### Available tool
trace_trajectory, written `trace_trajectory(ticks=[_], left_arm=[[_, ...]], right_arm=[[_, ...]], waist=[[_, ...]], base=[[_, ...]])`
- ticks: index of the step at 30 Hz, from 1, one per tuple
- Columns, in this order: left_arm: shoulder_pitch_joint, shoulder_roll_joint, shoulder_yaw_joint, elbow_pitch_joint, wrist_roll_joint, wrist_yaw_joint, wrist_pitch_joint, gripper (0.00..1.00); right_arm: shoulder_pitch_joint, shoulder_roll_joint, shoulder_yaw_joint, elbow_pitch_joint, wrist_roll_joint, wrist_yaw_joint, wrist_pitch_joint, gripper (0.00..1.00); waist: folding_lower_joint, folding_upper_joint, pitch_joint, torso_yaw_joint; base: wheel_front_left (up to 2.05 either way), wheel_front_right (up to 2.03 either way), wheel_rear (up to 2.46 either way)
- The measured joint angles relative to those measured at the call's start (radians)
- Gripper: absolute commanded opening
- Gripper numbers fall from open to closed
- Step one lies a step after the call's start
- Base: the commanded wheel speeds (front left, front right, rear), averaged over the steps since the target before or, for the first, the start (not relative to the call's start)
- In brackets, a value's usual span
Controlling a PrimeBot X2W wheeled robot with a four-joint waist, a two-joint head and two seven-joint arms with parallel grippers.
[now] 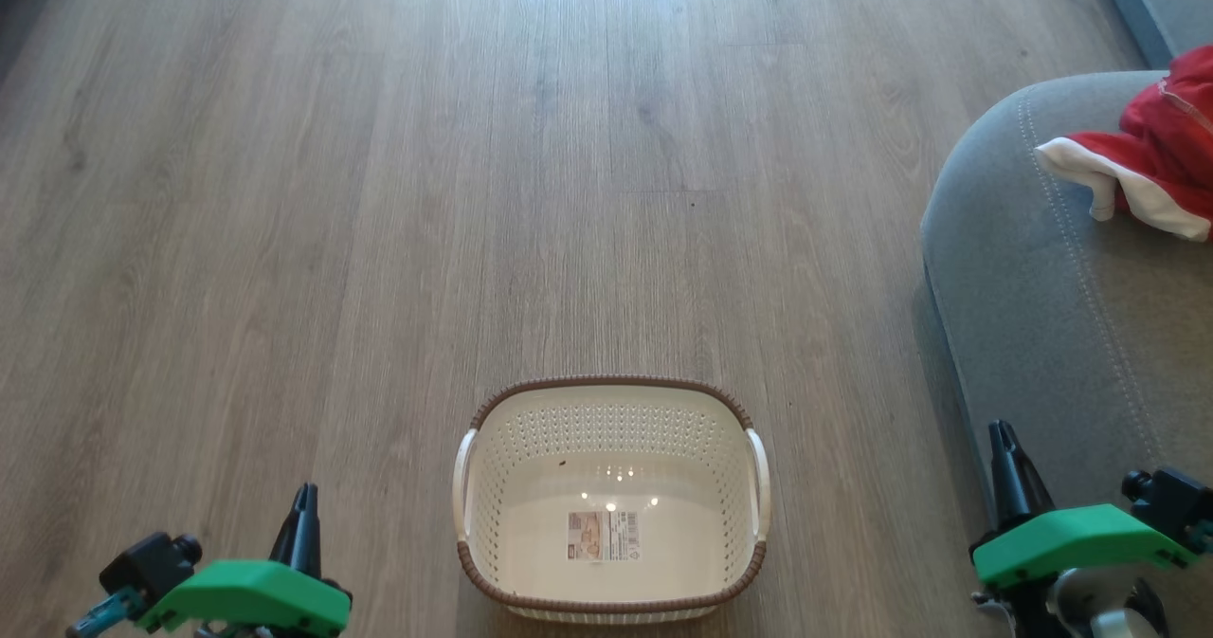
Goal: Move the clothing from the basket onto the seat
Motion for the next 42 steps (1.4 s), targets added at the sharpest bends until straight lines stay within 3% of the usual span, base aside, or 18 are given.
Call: trace_trajectory(ticks=[42], left_arm=[[-0.035, -0.002, 0.034, -0.061, -0.439, -0.042, 0.115, 0.00]], right_arm=[[-0.021, 0.000, -0.010, -0.049, 0.518, 0.000, 0.116, 0.00]], waist=[[0.0000, 0.0000, 0.002, -0.014]], base=[[0.00, 0.00, 0.00]])
